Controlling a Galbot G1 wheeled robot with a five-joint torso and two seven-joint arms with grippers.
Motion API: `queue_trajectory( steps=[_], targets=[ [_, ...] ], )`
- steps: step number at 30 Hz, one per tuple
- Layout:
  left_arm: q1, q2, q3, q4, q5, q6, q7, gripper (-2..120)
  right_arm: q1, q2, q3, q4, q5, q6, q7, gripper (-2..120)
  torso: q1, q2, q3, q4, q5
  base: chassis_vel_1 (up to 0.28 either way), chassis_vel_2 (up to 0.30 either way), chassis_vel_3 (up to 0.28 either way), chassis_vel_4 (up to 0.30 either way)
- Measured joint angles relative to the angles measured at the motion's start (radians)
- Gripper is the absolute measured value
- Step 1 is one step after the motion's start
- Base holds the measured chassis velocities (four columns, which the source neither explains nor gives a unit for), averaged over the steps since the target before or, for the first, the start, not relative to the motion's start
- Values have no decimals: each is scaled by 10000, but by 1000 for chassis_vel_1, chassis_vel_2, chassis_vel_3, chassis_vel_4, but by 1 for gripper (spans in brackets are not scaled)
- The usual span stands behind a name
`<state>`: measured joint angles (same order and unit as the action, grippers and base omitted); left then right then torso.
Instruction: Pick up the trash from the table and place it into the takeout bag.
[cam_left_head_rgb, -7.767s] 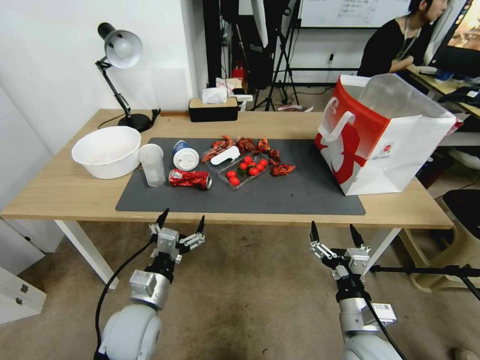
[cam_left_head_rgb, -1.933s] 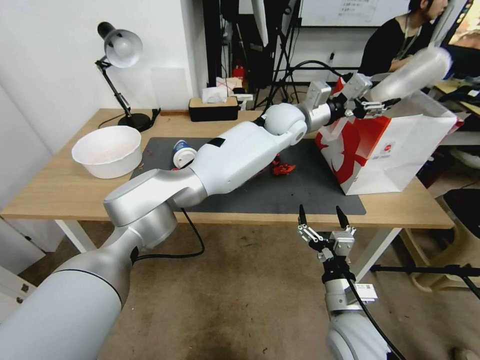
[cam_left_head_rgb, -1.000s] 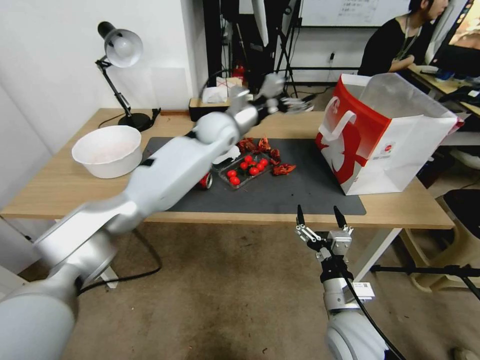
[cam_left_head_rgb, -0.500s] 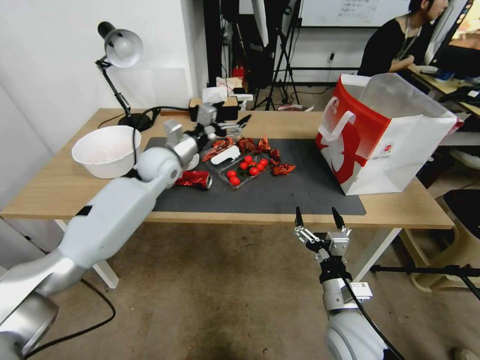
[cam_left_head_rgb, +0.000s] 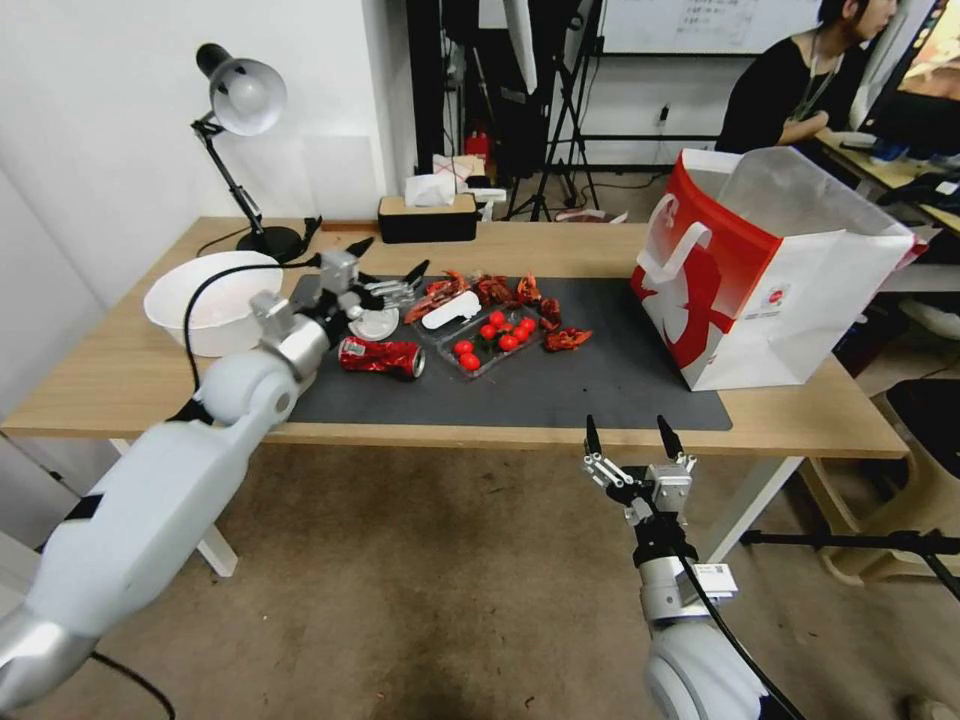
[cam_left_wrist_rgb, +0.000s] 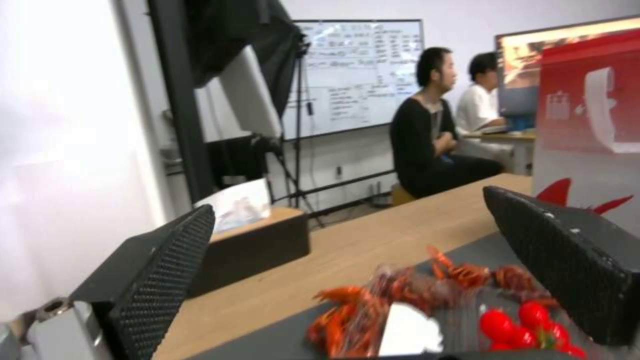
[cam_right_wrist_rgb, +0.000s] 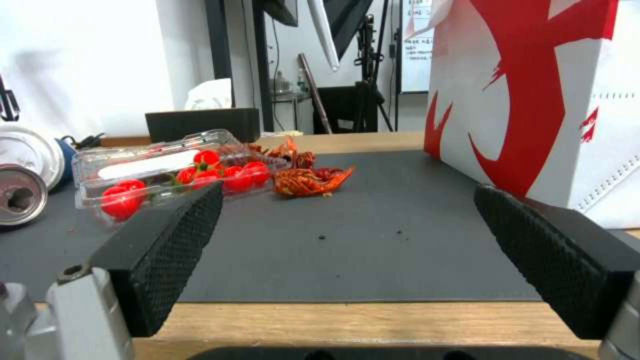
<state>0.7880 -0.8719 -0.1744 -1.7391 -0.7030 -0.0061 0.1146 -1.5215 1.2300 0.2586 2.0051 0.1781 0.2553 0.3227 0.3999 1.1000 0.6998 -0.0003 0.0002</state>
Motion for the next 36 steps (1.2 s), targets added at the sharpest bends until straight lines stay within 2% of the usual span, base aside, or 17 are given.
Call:
queue_trajectory(
  steps=[2, 5, 6, 9, 10, 14, 15, 18, 27, 36],
  targets=[
    [437, 14, -289, -234, 111, -53, -64, 100, -8, 11, -2, 0, -3, 2, -2, 95, 0, 0, 0, 2, -3, 0, 0, 0, 0],
    [1791, -124, -1108, -859, 600, -133, -323, 100, -32, 26, -6, 0, -9, 15, -6, 95, 0, 0, 1, 5, -4, 0, 0, 0, 0],
    [1791, -124, -1108, -859, 600, -133, -323, 100, -32, 26, -6, 0, -9, 15, -6, 95, 0, 0, 1, 5, -4, 0, 0, 0, 0],
    [3038, -395, -1868, -1274, 1152, -222, -511, 100, -50, 35, -30, 9, -17, 15, -8, 95, 0, 0, 1, 2, -1, 0, 0, 0, 0],
    [3038, -395, -1868, -1274, 1152, -222, -511, 100, -50, 35, -30, 9, -17, 15, -8, 95, 0, 0, 1, 2, -1, 0, 0, 0, 0],
    [4546, -953, -3058, -1845, 1528, -365, -581, 100, -110, 78, -39, 9, -26, 19, -9, 95, 0, 0, 0, 3, 0, 0, 0, 0, 0],
    [4546, -953, -3058, -1845, 1528, -365, -581, 100, -110, 78, -39, 9, -26, 19, -9, 95, 0, 0, 0, 3, 0, 0, 0, 0, 0],
    [5357, -1450, -3827, -2087, 1992, -544, -622, 100, -140, 96, -40, 9, -28, 29, -10, 96, 0, 0, 0, 3, -1, 0, 0, 0, 0],
    [6857, -2239, -4515, -2365, 2930, -1080, -886, 100, -273, 103, -43, 65, -36, 40, 1, 100, 1, 0, 1, 3, -2, 0, 0, 0, 0],
    [7621, -2650, -4629, -2422, 3343, -1607, -892, 100, -445, 133, -38, 164, -52, 29, 127, 100, 1, 0, 1, 2, -1, 0, 0, 0, 0]
  ],
)
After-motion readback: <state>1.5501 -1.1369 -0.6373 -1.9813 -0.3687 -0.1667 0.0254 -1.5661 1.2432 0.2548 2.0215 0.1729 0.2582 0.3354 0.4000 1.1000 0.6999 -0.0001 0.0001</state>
